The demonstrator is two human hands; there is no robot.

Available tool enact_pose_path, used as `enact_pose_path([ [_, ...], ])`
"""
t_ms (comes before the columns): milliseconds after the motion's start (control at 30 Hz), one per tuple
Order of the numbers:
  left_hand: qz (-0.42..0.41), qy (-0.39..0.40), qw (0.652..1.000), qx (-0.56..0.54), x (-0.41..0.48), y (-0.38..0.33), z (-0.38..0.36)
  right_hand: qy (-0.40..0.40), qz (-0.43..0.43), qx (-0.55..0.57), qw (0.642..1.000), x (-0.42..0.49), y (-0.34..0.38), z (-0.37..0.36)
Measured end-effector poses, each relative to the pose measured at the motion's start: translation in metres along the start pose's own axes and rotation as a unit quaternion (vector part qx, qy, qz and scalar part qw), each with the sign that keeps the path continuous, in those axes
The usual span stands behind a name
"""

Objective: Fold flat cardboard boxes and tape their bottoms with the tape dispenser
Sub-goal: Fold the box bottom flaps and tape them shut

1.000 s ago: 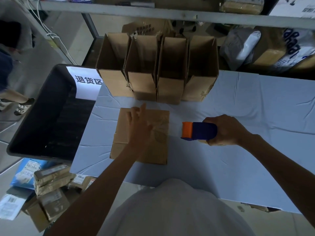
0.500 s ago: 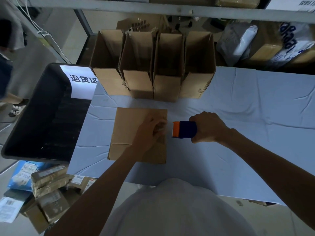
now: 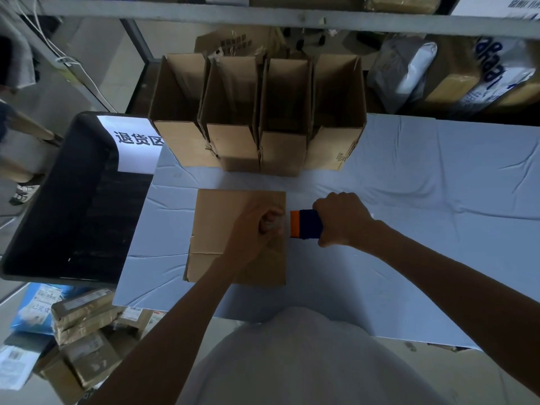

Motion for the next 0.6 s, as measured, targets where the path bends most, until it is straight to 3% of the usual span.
enact_pose_path([
  [267,0.074,-0.019,0.997,0.012,0.006,0.009,-0.005,0.021,0.028,-0.073,0.997,0.016,0.024,0.026],
  [367,0.041,-0.003,0.997,0.063,0.005,0.001,-0.001,0.016,0.032,-0.093,0.995,0.013,0.027,0.027],
  [500,0.021,-0.003,1.000,-0.019,0.004,-0.005,0.004,0.029,-0.021,-0.108,0.994,-0.007,-0.015,0.018],
  [600,-0.019,0.012,0.997,0.071,0.003,-0.010,0.002,0.013,-0.064,-0.061,0.996,-0.025,-0.048,0.021],
])
Point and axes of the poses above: each hand's wrist, its own x-axis towards the middle knuckle, its own z-axis out of the back of the hand, y = z × x, the point moved 7 cm from there along x, towards the middle knuckle, and after that the axes turned 9 degrees about -y, right-handed, at the moved point
